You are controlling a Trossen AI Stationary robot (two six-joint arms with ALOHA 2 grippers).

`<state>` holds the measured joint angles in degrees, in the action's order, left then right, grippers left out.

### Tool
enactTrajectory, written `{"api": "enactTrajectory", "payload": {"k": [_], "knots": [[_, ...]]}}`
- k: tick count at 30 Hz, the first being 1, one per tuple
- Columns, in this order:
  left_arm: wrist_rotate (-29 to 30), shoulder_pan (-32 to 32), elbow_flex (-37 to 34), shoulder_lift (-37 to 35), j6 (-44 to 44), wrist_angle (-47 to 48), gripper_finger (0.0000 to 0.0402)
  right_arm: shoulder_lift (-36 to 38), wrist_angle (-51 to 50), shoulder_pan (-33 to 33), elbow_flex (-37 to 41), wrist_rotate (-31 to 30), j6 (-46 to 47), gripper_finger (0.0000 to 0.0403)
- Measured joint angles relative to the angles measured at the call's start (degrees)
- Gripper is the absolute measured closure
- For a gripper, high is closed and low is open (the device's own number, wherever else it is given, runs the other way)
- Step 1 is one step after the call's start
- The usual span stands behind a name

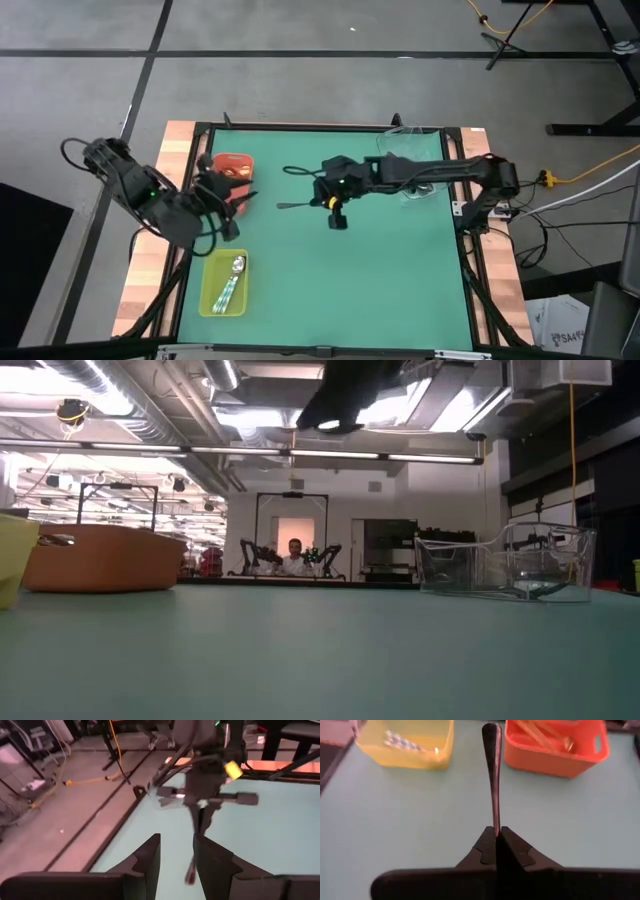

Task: Sort silverware by color (type)
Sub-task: Put the black spoon into the transparent bin

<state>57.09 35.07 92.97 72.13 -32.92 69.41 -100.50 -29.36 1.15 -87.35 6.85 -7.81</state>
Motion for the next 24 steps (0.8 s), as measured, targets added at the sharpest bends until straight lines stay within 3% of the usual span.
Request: {"api": "enactTrajectory", "payload": {"k": [9, 15, 19, 24], "knots": [[1.39, -2.53, 0.0, -5.35, 8.88, -0.02, 0.0292, 9.65, -3.91, 0.0, 0.0, -0.2, 1.84, 0.0402], [-1.15, -8.65, -2.08, -7.53, 12.76, -2.31, 0.0292, 16.27, -6.59, -0.02, 0.0, -5.55, 1.99, 0.0402], [-9.0, -13.82, -9.91, -10.23, 19.51, -12.55, 0.0292, 20.42, -9.74, -0.02, 0.0, -10.34, 2.19, 0.0402], [-26.51, -21.16, -23.37, -14.87, 30.78, -32.14, 0.0292, 24.9, -13.86, -0.01, 0.0, -14.55, 5.07, 0.0402]]}}
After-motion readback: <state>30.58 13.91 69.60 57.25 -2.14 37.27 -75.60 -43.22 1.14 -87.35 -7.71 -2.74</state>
